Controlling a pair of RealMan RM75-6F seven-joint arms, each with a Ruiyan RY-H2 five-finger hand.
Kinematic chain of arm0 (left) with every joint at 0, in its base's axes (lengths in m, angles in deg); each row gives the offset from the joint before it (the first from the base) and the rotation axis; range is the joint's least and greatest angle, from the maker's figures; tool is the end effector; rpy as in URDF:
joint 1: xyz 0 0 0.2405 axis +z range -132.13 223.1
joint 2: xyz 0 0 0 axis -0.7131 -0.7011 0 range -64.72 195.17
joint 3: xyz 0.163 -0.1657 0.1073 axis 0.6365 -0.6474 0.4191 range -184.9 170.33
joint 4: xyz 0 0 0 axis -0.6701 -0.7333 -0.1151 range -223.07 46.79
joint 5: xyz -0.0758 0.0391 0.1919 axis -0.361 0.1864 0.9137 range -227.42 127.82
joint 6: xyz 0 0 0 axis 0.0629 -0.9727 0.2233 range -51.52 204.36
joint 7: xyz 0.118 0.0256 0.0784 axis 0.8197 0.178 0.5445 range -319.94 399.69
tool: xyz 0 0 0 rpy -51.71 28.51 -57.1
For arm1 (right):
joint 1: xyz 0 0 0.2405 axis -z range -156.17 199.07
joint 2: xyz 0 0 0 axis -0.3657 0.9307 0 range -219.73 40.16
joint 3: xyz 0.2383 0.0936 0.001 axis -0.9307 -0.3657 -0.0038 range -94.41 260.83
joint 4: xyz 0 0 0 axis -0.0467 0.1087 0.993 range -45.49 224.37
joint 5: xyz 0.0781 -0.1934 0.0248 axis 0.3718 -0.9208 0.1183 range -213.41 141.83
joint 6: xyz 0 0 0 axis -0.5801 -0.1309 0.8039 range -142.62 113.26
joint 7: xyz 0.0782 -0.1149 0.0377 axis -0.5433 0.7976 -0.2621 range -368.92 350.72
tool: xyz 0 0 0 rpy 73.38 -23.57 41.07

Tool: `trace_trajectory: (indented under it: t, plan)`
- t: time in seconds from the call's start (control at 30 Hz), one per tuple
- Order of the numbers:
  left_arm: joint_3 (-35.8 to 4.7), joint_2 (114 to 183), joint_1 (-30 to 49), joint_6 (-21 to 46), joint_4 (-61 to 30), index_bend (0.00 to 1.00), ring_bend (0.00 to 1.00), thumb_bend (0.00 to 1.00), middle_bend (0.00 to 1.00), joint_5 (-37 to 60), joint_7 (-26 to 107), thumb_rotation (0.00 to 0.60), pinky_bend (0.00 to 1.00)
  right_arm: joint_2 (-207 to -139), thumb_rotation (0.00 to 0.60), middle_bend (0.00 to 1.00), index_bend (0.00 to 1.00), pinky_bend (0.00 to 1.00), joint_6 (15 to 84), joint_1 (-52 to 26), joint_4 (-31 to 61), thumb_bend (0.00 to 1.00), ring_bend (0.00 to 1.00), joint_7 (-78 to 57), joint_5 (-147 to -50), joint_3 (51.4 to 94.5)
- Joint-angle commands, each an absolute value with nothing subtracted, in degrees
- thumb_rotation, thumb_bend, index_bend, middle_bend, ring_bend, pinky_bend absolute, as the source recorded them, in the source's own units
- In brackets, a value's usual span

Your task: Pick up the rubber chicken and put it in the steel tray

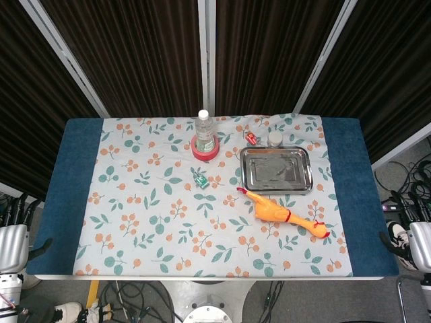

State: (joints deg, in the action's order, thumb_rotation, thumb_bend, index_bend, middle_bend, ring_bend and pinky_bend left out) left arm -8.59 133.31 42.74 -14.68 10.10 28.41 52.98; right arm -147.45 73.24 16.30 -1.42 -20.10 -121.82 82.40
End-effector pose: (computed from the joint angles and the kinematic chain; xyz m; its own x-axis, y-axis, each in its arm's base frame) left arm -0.3066 0.1605 0.1447 0.4494 -0.0162 0.8932 0.8825 0.1631 -0.4411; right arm -0.3216 -0.1763 0.2007 0.3473 0.0227 0.9375 -0.9376 -0.0123 0.3476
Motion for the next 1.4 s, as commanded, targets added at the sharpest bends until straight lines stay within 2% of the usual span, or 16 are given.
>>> trace_trajectory:
  t: [0.03,0.17,0.3,0.4,0.6,0.8,0.93,1.2,1.4]
  plan:
    - [-8.65,133.45,42.96,-14.69,10.24,0.19,0.03,0.2,0.1,28.57,53.19,0.6,0.16,-147.59,0.6,0.2,0.0,0.11,73.18,16.4,-1.64,0.22,0.03,-19.65,-121.75,82.11]
    - [-8.58,133.41,43.19,-14.1,10.33,0.19,0.03,0.2,0.1,28.66,52.83,0.6,0.16,-148.51,0.6,0.24,0.02,0.2,72.67,16.49,-2.37,0.21,0.11,-18.43,-120.45,81.31]
    - [-8.69,133.37,43.17,-13.18,10.41,0.19,0.03,0.2,0.1,28.54,52.38,0.6,0.16,-147.91,0.6,0.27,0.03,0.32,65.16,13.52,-6.53,0.15,0.17,-15.18,-118.85,81.65]
    - [-8.81,133.35,43.16,-12.63,10.39,0.19,0.03,0.2,0.1,28.55,51.7,0.6,0.16,-148.53,0.6,0.28,0.05,0.33,57.77,9.95,-8.95,0.1,0.17,-10.01,-116.71,81.61]
    - [-8.73,133.38,43.55,-11.67,9.8,0.19,0.03,0.2,0.1,28.13,50.45,0.6,0.16,-157.02,0.6,0.29,0.14,0.33,48.2,3.48,-6.23,0.09,0.17,0.51,-112.12,80.15]
    - [-9.17,133.2,43.82,-10.55,8.95,0.19,0.03,0.2,0.1,26.98,48.43,0.6,0.16,-167.12,0.6,0.36,0.26,0.39,46.31,0.33,-0.14,0.09,0.23,7.58,-107.78,78.37]
    - [-9.22,132.72,43.66,-8.98,9.11,0.19,0.03,0.2,0.1,26.86,45.6,0.6,0.16,-170.99,0.6,0.38,0.29,0.39,44.9,-1.17,3.1,0.09,0.25,8.88,-105.77,77.65]
    - [-9.33,132.23,43.55,-7.34,8.48,0.19,0.03,0.19,0.1,26.43,43.68,0.6,0.16,-174.7,0.6,0.39,0.31,0.4,43.32,-3.15,7.28,0.11,0.27,10.02,-103.85,76.98]
    - [-9.4,132.41,43.73,-6.84,7.79,0.19,0.03,0.19,0.1,26.11,42.88,0.6,0.16,-176.39,0.6,0.39,0.33,0.4,42.26,-4.02,8.53,0.16,0.28,11.53,-103.36,77.82]
